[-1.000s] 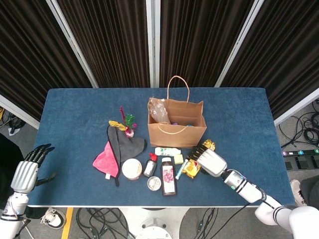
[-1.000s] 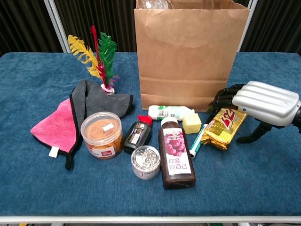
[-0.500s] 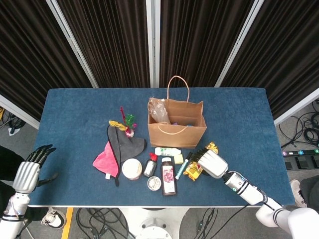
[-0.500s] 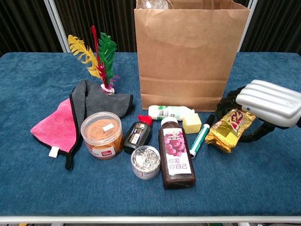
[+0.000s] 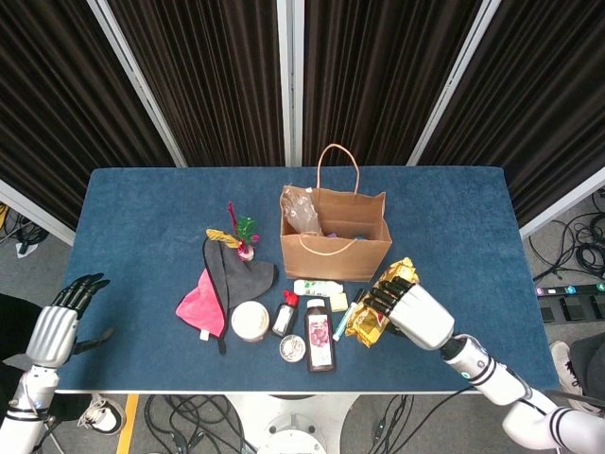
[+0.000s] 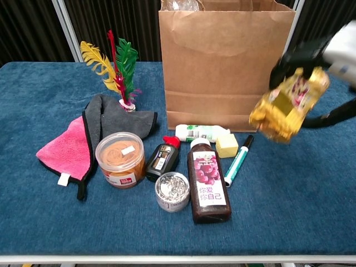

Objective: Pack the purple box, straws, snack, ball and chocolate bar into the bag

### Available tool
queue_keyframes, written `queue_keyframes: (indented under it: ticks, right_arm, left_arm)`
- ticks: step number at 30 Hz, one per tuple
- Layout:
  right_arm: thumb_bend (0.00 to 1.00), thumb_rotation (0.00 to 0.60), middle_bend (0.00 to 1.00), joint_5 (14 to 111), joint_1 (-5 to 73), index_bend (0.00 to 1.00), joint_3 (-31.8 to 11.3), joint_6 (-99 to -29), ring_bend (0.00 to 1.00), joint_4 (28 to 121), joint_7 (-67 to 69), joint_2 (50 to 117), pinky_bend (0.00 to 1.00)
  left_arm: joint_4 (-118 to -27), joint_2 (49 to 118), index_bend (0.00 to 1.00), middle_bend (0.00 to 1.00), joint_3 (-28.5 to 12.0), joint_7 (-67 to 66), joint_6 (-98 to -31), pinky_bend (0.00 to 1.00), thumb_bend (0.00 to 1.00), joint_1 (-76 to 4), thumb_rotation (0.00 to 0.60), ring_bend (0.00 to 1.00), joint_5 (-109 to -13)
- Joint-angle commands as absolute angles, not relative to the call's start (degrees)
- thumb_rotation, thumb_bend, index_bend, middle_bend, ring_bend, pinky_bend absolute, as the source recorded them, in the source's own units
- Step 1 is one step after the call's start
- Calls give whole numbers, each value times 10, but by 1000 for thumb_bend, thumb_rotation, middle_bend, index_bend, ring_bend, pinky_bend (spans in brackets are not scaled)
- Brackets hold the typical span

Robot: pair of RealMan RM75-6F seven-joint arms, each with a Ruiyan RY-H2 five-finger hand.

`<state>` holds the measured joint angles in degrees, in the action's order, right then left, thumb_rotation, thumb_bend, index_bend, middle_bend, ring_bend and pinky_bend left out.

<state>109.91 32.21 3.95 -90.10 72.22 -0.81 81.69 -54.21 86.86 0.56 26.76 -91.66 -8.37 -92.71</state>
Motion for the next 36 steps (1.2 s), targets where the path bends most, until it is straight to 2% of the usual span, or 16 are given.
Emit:
queue_keyframes:
  ticks: [1, 5, 10, 15, 21, 28, 36]
  right_arm:
    - [183, 600, 527, 1142, 310, 594, 0, -971, 435, 920, -109, 681, 524]
    - [183, 600, 530, 1153, 309, 595, -32, -982, 438, 1005, -140, 632, 525]
    - [183, 600, 533, 1105, 325, 599, -81, -956, 443, 1047, -139, 629, 528]
    - [183, 600, 531, 1006, 366, 599, -130, -887, 443, 1045, -130, 696, 528]
    - [188, 600, 527, 800, 423, 599, -208, -792, 439, 1050, -73, 815, 528]
    - [198, 600, 527, 685, 466, 601, -277, -754, 439, 1018, -13, 893, 528]
    - [201, 600, 528, 627, 475, 604, -312, -748, 440, 991, 39, 931, 528]
  left_arm:
    - [-548, 866, 227, 240, 5, 267, -920, 239, 241, -85, 600, 158, -930]
    - [-554, 864, 227, 240, 5, 268, -925, 239, 241, -87, 600, 158, -934]
    - [-560, 861, 227, 240, 4, 267, -927, 239, 241, -88, 600, 158, -935]
    - [-561, 861, 227, 240, 2, 266, -927, 239, 241, -90, 600, 158, -935]
    - [-560, 859, 227, 240, -1, 270, -929, 239, 241, -90, 600, 158, -932]
    - [-556, 854, 227, 240, -2, 276, -930, 239, 241, -87, 600, 158, -928]
    - [-543, 859, 227, 240, -1, 274, -930, 239, 241, -87, 600, 158, -929]
